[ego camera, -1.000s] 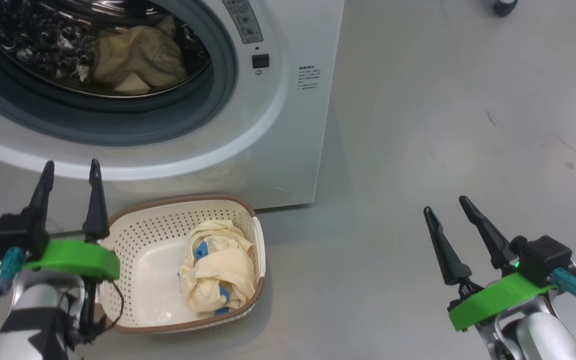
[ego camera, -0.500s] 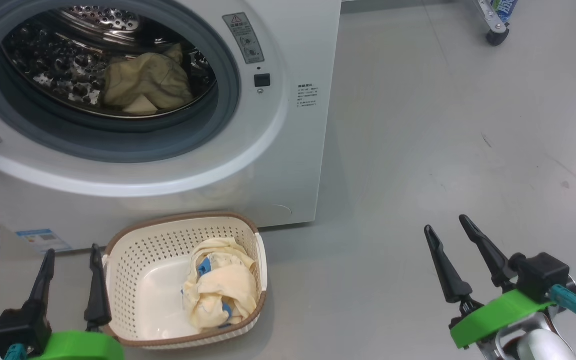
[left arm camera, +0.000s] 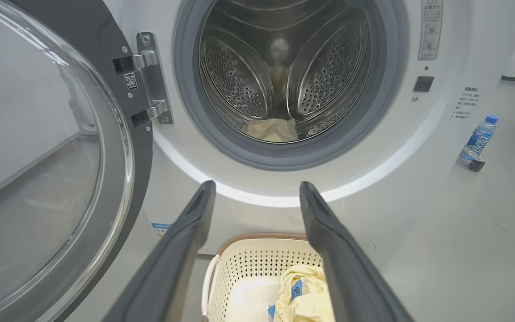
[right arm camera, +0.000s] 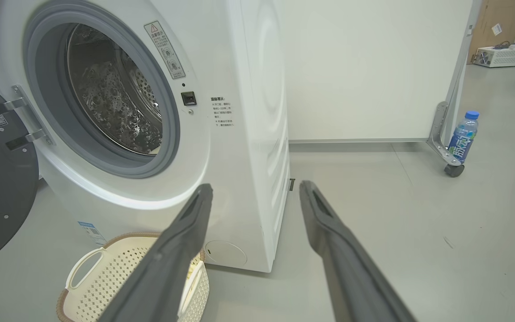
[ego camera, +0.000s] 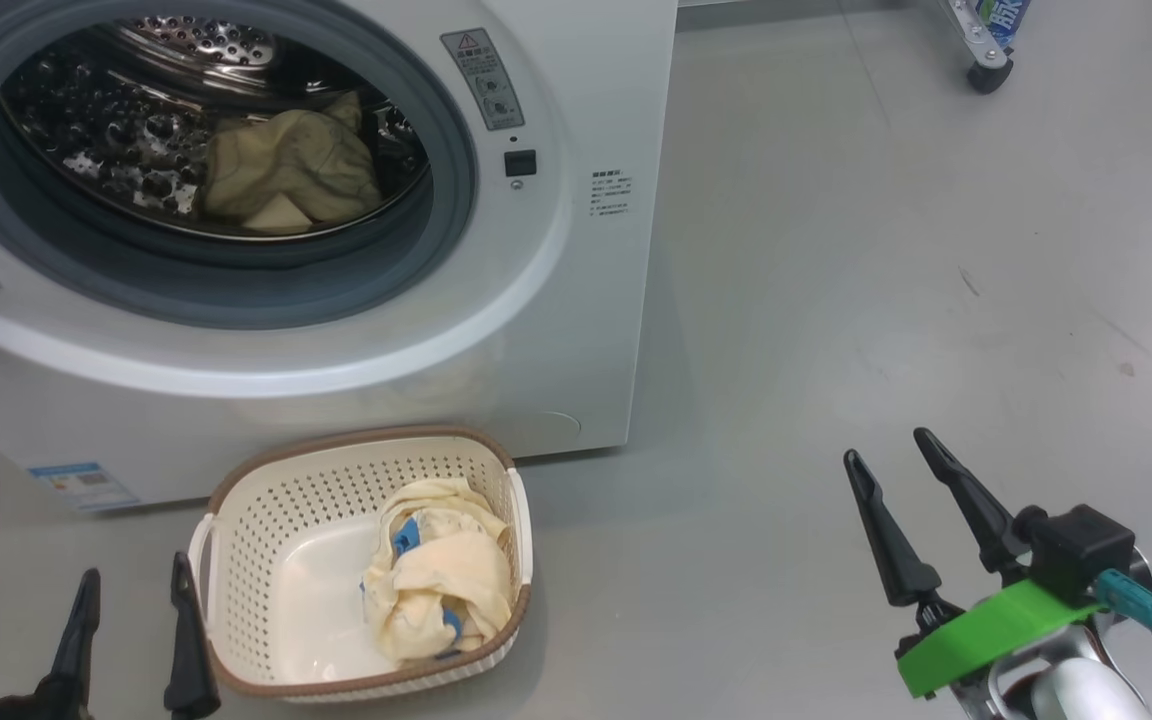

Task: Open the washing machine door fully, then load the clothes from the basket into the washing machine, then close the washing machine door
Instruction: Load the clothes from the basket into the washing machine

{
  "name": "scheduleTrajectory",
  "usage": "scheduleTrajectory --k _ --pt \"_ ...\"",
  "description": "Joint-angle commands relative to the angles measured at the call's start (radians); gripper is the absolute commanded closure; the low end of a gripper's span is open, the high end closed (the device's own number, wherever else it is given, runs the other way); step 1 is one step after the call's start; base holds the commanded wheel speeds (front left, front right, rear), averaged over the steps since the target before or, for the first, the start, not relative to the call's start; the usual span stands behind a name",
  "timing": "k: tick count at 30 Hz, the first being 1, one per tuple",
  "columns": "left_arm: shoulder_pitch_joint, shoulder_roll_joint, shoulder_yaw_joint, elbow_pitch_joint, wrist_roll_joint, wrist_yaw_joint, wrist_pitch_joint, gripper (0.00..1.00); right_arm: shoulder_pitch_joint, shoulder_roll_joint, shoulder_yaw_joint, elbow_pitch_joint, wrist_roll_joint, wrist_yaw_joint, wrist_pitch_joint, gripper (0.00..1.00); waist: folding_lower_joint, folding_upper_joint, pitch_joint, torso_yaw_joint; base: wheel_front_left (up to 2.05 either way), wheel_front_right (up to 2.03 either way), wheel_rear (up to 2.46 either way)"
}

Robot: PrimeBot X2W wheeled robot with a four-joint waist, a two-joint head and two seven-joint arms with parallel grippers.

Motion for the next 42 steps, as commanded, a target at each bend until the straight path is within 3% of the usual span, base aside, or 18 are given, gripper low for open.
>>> scheduleTrajectory --k 1,33,42 --pt "-0.025 0.012 0.048 -0.035 -0.003 0.005 -0.013 0.00 -0.007 -0.019 0.013 -0.034 -0.006 0.004 -0.008 0.00 0.0001 0.0000 -0.002 0.000 0.00 0.00 0.00" --pt "-0.097 -0.008 0.063 -0.023 -0.021 -0.009 -0.023 0.00 -0.039 0.001 -0.007 -0.040 0.004 0.004 -0.009 0.00 0.0001 0.0000 0.074 0.003 0.00 0.00 0.00" --pt "-0.211 -0.010 0.026 0.025 -0.018 -0.045 -0.023 0.00 -0.056 0.006 -0.015 -0.054 0.003 0.004 -0.009 0.00 0.0001 0.0000 0.161 0.018 0.00 0.00 0.00"
